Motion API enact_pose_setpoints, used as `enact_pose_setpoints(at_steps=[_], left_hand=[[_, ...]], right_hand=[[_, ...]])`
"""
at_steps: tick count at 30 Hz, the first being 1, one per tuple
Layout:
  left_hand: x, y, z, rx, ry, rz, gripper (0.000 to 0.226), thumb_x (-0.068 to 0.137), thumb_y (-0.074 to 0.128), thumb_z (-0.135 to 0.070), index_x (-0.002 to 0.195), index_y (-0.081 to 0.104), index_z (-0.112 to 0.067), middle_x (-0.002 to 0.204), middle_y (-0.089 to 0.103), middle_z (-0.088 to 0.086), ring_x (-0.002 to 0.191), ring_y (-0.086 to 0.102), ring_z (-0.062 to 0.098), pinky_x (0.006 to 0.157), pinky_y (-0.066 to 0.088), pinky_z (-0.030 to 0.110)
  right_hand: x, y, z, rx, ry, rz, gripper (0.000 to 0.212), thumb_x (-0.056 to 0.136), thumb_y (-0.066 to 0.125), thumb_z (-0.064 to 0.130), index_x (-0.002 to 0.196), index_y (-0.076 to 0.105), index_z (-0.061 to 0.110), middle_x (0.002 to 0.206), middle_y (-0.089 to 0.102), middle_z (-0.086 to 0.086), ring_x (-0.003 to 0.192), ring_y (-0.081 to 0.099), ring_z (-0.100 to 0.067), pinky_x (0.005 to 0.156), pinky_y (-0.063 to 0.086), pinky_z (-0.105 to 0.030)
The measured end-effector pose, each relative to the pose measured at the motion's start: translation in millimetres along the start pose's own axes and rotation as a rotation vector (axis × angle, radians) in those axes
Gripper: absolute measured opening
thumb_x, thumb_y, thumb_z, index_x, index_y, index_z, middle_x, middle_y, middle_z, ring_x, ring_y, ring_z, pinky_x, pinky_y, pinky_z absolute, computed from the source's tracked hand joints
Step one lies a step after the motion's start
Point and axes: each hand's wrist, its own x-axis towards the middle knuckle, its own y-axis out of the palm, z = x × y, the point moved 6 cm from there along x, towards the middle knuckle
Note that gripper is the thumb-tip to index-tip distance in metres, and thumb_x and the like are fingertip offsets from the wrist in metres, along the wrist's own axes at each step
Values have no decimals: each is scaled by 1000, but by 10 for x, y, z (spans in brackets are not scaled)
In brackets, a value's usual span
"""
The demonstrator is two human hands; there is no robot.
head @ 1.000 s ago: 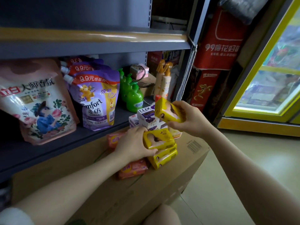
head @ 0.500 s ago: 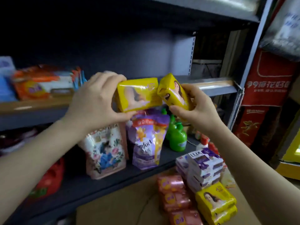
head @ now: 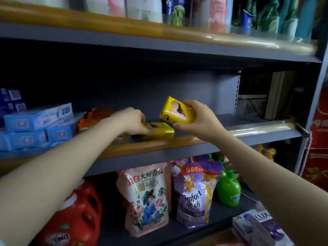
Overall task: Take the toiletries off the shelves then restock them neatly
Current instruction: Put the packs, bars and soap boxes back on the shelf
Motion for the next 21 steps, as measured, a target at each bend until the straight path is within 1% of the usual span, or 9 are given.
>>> enact_pose_setpoints(at_steps=[2, 4, 6, 10, 13, 15, 17, 19, 21], left_hand=[[-28, -33, 43, 23, 49, -31, 78, 66, 54, -76, 120, 59, -21, 114, 62, 5, 103, 57, 24, 87, 50, 37], [-176, -163, 96, 5, 126, -181, 68, 79, 51, -65, 132, 48, -21, 131, 53, 2, 119, 49, 21, 95, 44, 35], [-388, -231, 195, 62, 171, -270, 62, 84, 50, -59, 135, 43, -24, 134, 48, -3, 122, 44, 17, 94, 41, 31], [-626, -136, 467, 207, 133, -270, 60, 87, 43, -58, 137, 39, -23, 137, 44, -6, 123, 42, 15, 91, 39, 29], [-642, -136, 573, 181, 113, -307, 63, 86, 43, -60, 136, 42, -22, 135, 47, -3, 123, 42, 17, 91, 38, 30], [-608, -136, 589, 194, 110, -287, 64, 85, 42, -63, 137, 40, -26, 136, 45, -5, 124, 41, 16, 92, 38, 30], [-556, -131, 608, 199, 105, -249, 66, 83, 40, -67, 138, 38, -30, 138, 43, -7, 124, 42, 15, 92, 39, 30], [-513, -124, 623, 195, 115, -229, 68, 81, 39, -70, 137, 39, -33, 138, 44, -9, 121, 44, 13, 89, 41, 29], [-466, -118, 627, 212, 139, -229, 70, 78, 39, -73, 136, 40, -33, 135, 46, -9, 119, 45, 12, 85, 41, 28]], right_hand=[[149, 101, 68, -33, -22, 43, 71, 69, 78, 34, 130, 47, 14, 114, 58, -3, 106, 52, -22, 81, 39, -25], [258, 227, 133, -10, -18, 101, 69, 71, 77, 35, 130, 47, 15, 109, 55, 3, 98, 53, -16, 78, 40, -25], [352, 373, 175, 44, 2, 177, 69, 72, 77, 35, 131, 45, 18, 108, 53, 6, 95, 53, -14, 78, 44, -26], [519, 677, 189, 32, 3, 307, 72, 70, 80, 33, 130, 42, 20, 118, 53, 2, 102, 55, -16, 87, 48, -31], [596, 822, 155, 18, 30, 343, 63, 71, 79, 35, 123, 47, 21, 118, 55, 1, 102, 56, -17, 87, 49, -32], [622, 865, 136, -27, 7, 378, 53, 74, 76, 36, 120, 52, 23, 117, 56, 1, 104, 55, -19, 88, 47, -31], [626, 869, 118, -165, -62, 437, 56, 76, 72, 41, 125, 50, 28, 123, 53, 1, 114, 49, -22, 94, 42, -32], [597, 868, 109, -411, -156, 486, 69, 74, 69, 52, 135, 41, 35, 132, 45, -2, 123, 39, -26, 102, 36, -40], [582, 833, 140, -622, -222, 457, 77, 73, 68, 55, 140, 32, 40, 140, 37, -3, 125, 33, -28, 104, 34, -42]])
